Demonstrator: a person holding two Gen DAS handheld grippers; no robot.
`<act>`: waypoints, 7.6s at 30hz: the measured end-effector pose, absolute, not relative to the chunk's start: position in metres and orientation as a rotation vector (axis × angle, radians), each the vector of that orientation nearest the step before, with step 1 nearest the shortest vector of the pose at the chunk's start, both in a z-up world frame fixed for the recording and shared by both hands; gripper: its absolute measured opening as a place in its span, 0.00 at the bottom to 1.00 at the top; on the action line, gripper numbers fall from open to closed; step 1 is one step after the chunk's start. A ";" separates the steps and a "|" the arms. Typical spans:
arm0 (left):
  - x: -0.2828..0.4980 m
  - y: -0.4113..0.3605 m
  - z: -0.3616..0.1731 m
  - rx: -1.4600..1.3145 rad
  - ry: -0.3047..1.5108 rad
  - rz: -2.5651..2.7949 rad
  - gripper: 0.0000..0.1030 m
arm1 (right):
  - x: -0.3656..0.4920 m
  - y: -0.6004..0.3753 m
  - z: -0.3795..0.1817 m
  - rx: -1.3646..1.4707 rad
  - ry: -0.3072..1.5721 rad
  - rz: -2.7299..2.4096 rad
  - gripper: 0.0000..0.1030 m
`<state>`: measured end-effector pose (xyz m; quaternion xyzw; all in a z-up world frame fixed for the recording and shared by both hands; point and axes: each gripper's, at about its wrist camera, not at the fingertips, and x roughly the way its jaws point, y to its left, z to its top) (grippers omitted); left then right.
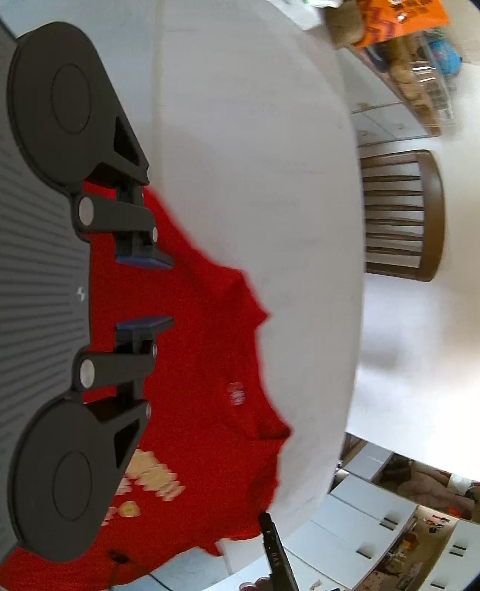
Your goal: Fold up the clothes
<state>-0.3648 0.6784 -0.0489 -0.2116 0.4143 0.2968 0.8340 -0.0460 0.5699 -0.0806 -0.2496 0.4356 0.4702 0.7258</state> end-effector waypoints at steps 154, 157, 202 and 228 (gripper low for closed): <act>-0.344 0.563 -0.081 -0.192 0.817 0.493 0.56 | -0.270 0.784 -0.098 -0.701 0.975 1.689 1.00; -0.345 0.563 -0.082 -0.191 0.816 0.493 0.56 | -0.255 0.779 -0.082 -0.667 0.969 1.696 1.00; -0.307 0.703 -0.066 -0.352 0.898 0.546 0.27 | -0.051 0.547 -0.084 -0.547 1.092 0.912 1.00; -0.304 0.701 -0.068 -0.291 0.893 0.537 0.27 | -0.117 0.590 -0.057 -0.507 1.129 1.017 1.00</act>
